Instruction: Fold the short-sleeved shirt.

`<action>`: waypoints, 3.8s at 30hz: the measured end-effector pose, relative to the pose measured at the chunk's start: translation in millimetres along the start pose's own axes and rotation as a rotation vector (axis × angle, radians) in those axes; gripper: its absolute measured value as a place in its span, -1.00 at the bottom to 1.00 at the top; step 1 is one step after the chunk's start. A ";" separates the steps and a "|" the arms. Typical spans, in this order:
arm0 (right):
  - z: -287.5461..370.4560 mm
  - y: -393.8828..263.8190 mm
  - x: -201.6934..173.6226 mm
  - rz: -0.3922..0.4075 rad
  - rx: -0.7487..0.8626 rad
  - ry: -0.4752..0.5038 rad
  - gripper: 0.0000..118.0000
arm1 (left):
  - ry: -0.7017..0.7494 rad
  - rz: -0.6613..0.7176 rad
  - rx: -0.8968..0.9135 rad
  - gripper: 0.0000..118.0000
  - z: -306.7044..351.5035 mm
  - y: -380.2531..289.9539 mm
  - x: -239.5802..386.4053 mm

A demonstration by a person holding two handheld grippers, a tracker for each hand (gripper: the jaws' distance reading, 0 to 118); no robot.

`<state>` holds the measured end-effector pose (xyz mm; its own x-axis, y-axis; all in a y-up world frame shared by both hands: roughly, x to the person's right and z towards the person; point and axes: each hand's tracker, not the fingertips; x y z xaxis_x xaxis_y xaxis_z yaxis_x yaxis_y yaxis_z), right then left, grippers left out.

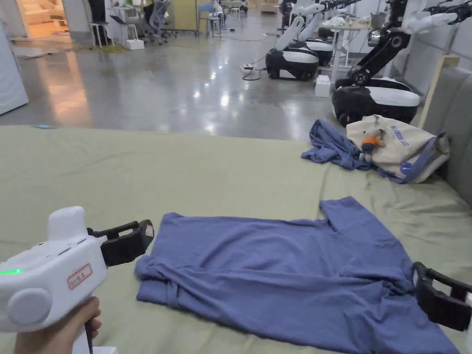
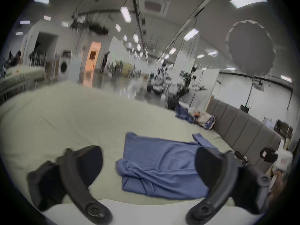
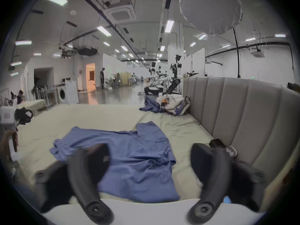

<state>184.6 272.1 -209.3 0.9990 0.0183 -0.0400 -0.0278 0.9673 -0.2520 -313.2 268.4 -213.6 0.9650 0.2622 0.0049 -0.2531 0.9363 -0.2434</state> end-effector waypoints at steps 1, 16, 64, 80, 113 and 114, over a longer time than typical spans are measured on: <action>18.2 0.0 -2.5 -0.030 0.010 -0.012 -0.29 | -0.005 -0.048 0.041 0.56 16.9 0.4 -3.8; 55.4 -17.6 -7.4 -0.086 -0.077 0.008 -0.97 | 0.157 -0.235 -0.600 1.00 -116.2 -53.6 10.1; 50.8 -102.1 65.6 -0.139 -0.643 0.183 -0.80 | -0.076 -0.164 -0.708 -0.86 33.5 -97.9 -49.6; 143.2 -22.3 -15.5 -0.034 0.033 0.030 -0.97 | 0.003 -0.062 -0.080 -1.00 126.2 3.7 28.4; -295.7 -54.7 84.6 -0.022 -0.799 0.037 0.96 | 0.081 -0.187 -0.619 -0.99 -171.7 -16.1 -4.3; -309.8 -57.5 89.0 -0.097 -0.802 0.036 0.87 | 0.082 -0.197 -0.616 -0.99 -171.5 -16.6 -5.3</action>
<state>264.5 139.8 -497.9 0.9969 -0.0781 -0.0100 0.0295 0.4877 -0.8725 -302.4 211.3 -375.8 0.9976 0.0579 0.0376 -0.0093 0.6533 -0.7571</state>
